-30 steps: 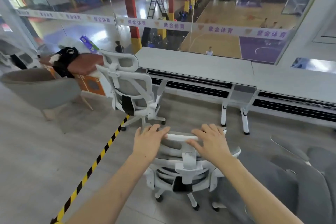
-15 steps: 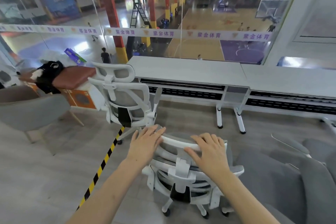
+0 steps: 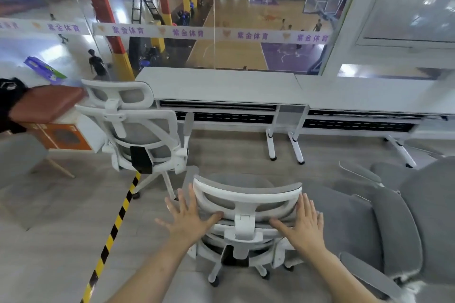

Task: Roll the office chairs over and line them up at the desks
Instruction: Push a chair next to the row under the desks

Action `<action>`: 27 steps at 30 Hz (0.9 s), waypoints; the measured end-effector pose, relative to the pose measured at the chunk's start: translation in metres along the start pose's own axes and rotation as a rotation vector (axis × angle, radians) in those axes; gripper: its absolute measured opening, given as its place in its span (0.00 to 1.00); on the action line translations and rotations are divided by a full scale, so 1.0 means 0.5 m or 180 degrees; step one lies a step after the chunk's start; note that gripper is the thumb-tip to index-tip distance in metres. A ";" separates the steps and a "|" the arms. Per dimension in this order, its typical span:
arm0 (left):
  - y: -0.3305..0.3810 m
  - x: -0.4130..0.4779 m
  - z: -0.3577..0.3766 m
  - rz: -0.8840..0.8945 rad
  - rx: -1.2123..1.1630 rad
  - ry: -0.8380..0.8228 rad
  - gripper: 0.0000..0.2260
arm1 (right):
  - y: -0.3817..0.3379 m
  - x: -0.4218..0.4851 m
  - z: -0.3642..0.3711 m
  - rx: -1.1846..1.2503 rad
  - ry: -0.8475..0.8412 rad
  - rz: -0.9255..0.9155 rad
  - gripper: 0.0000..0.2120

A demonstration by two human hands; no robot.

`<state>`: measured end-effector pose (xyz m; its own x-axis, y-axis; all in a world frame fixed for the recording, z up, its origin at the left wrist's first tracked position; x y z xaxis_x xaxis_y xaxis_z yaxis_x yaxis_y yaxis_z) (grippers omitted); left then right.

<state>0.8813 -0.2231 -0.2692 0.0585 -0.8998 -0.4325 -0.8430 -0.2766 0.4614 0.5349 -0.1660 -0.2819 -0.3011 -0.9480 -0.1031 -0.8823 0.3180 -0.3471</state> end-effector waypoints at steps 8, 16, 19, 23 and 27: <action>0.020 0.064 -0.029 0.0020 -0.0029 -0.0131 0.56 | -0.024 0.044 0.010 0.0042 -0.0062 0.0130 0.64; 0.044 0.164 -0.062 0.0044 -0.0109 -0.0217 0.57 | -0.055 0.147 0.014 0.0025 -0.0225 0.0140 0.63; 0.063 0.216 -0.070 0.0026 -0.0138 -0.0209 0.58 | -0.062 0.205 0.011 0.0031 -0.0225 0.0150 0.64; 0.103 0.289 -0.088 0.0036 -0.0169 -0.0224 0.57 | -0.073 0.292 0.005 0.0071 -0.0184 0.0087 0.63; 0.144 0.362 -0.113 -0.0017 -0.0155 -0.0273 0.57 | -0.088 0.387 -0.005 0.0084 -0.0159 0.0021 0.63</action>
<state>0.8614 -0.4251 -0.2706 0.0152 -0.8666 -0.4988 -0.8157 -0.2992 0.4951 0.5148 -0.3634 -0.2844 -0.2880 -0.9456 -0.1515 -0.8703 0.3244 -0.3706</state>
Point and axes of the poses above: each hand's wrist, its own x-axis towards the middle knuckle, its own z-axis out of the palm, y = z × x, the point moved 6 cm from there along x, towards the middle knuckle, and after that the axes turned 8 degrees about -x, right-handed, at the moved point
